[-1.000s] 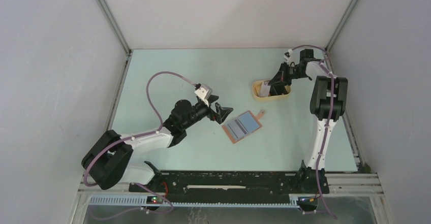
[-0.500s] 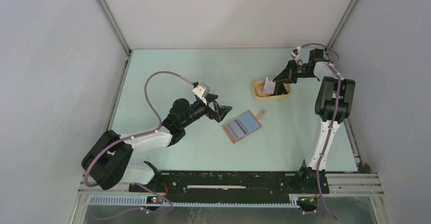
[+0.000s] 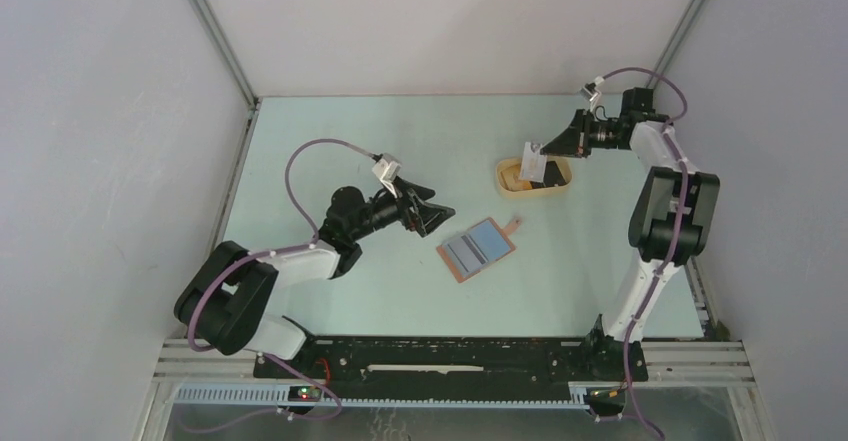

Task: Put the credit cards into the card holder
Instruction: Pick up the credit card from the storage box, then insert the credit card into the card holder.

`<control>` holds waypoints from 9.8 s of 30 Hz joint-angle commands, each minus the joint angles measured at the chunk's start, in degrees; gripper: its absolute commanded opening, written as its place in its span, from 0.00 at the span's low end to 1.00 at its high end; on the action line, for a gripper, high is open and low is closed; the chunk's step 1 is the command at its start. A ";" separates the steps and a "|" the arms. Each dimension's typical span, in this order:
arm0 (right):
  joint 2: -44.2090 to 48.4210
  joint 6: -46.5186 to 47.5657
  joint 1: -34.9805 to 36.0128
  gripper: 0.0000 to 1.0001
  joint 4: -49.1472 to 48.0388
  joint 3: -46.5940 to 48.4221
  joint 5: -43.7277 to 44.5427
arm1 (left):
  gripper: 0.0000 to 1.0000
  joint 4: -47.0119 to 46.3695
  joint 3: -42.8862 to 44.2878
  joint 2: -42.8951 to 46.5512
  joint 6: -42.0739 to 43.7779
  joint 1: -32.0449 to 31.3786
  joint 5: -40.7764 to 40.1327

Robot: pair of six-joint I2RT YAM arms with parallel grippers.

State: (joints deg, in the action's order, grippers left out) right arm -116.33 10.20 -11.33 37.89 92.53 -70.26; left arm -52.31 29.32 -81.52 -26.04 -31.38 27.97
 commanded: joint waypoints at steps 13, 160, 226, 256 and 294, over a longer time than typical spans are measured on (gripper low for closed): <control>31.46 66.70 4.80 0.00 53.84 -7.47 -17.98 | 0.90 -21.47 -9.37 12.26 0.03 -17.98 -9.31; 3.89 -6.85 20.61 0.00 -11.16 -27.48 13.06 | 0.02 12.50 0.22 -16.14 -24.13 -21.89 -39.18; 0.89 -9.22 23.46 0.00 -10.43 -30.80 11.67 | 0.02 14.04 -0.32 -15.44 -24.85 -21.81 -42.23; -1.30 -14.93 25.99 0.03 -15.53 -30.77 10.88 | 0.14 6.55 -3.35 -13.90 -23.55 -21.88 -39.67; 5.33 -5.75 34.54 0.43 -4.71 -24.35 27.29 | 0.36 24.69 -5.98 -0.37 -25.11 -26.54 -48.00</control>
State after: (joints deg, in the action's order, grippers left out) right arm -112.84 1.78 22.13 32.08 66.85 -47.59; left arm -26.96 22.46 -81.45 -51.48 -57.65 -19.73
